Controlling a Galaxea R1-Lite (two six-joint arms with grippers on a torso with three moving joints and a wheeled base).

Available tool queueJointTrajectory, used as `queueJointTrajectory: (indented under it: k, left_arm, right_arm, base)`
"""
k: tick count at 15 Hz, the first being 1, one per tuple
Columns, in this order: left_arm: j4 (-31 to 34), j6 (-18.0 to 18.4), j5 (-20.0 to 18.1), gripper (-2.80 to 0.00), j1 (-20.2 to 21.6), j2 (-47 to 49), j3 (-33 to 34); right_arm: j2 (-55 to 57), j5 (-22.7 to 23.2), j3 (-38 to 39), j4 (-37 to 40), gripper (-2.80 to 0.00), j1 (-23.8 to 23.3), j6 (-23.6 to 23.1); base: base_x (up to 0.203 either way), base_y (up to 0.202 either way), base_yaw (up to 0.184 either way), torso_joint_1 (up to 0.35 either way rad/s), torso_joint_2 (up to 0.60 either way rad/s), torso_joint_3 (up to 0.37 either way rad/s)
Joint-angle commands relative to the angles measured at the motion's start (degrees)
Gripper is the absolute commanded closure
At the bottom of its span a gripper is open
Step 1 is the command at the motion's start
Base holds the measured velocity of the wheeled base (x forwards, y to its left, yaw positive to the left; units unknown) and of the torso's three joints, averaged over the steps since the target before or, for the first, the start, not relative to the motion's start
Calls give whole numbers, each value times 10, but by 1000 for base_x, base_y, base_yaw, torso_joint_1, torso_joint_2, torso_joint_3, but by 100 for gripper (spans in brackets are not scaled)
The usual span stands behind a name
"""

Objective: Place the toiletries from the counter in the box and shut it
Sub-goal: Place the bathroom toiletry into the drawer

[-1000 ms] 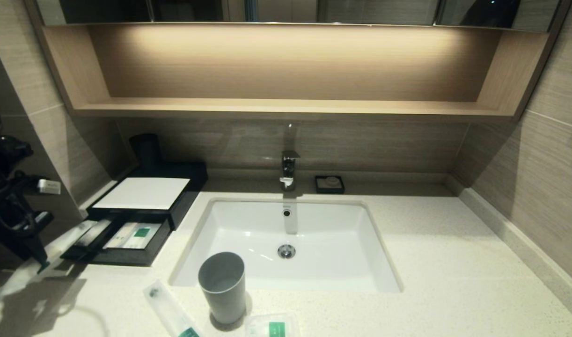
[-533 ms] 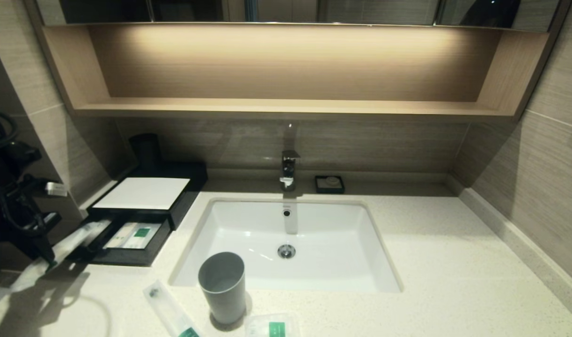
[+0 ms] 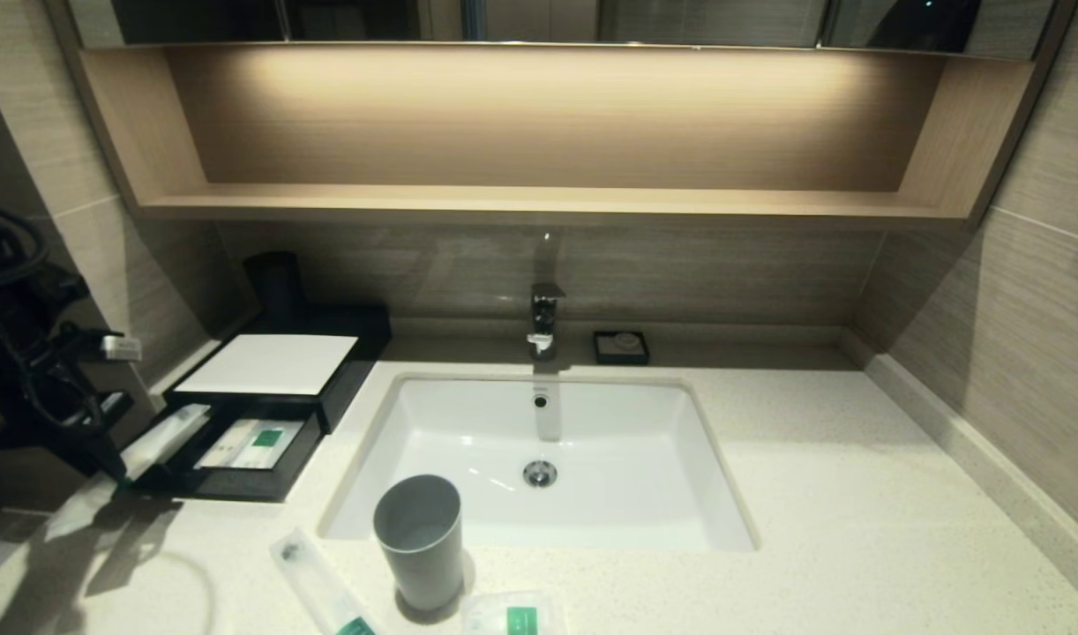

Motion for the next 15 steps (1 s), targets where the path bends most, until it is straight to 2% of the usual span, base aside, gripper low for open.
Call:
queueJointTrajectory:
  k: [1,15]
  left_arm:
    - [-6,2,-1,0,0,1,0]
    - [-61,6,-1,0,-11,21,-3]
  right_arm:
    - [0,0,1,0,0,0,0]
    - [0,0,1,0,0,0,0]
  base:
    - [0,0,0,0,0,0]
    - [0,0,0,0,0,0]
